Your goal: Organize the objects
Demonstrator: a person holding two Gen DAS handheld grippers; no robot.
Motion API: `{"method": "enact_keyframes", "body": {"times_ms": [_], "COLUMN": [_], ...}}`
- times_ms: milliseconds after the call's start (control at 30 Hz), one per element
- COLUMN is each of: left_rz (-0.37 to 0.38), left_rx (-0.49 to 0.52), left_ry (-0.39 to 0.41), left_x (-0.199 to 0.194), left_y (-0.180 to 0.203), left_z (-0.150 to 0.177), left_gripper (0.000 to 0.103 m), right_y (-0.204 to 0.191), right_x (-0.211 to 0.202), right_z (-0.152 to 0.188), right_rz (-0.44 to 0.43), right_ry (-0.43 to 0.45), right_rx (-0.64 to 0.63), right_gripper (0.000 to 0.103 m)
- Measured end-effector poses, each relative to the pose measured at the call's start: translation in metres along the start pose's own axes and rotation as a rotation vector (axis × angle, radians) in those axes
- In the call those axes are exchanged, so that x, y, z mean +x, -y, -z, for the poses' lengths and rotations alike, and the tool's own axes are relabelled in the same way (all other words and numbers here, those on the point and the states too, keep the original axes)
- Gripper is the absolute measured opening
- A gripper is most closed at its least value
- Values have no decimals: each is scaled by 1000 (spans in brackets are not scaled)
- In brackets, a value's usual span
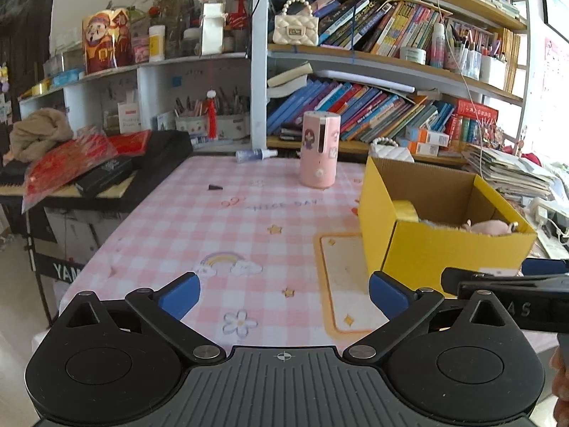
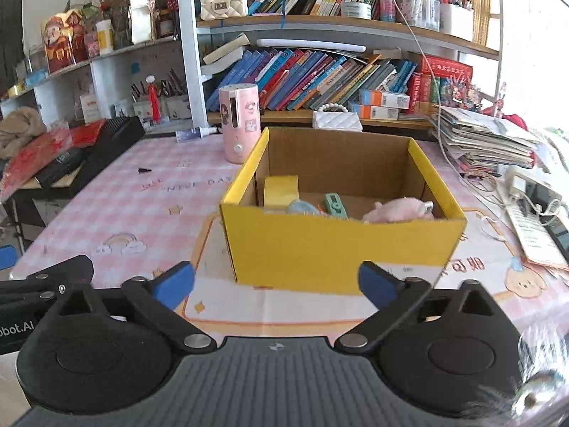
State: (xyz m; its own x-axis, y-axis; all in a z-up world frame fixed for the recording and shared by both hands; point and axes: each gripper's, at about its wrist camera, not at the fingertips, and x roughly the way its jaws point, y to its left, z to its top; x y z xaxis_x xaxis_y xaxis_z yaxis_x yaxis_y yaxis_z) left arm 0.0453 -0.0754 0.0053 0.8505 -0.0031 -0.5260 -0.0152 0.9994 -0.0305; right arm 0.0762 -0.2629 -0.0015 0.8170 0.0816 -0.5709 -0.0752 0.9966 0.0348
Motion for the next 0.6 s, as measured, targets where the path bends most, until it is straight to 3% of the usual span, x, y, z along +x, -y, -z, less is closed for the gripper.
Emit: {"method": "enact_keyframes", "body": {"times_ms": [267,600], "left_rz": [48,-71], "left_rx": [-42,-8], "left_ry": [-33,-54], "left_x": [-4,-3], "left_y": [-14,-7], "left_z": [9,18], "left_gripper": [103,103], "right_y": [-19,-20], "right_x": [-8,-11], "right_z": [21,28], "right_rz": [65,89], "right_ry": [-24,-46], "right_rx": [-42,-35], "right_gripper": [103,103]}}
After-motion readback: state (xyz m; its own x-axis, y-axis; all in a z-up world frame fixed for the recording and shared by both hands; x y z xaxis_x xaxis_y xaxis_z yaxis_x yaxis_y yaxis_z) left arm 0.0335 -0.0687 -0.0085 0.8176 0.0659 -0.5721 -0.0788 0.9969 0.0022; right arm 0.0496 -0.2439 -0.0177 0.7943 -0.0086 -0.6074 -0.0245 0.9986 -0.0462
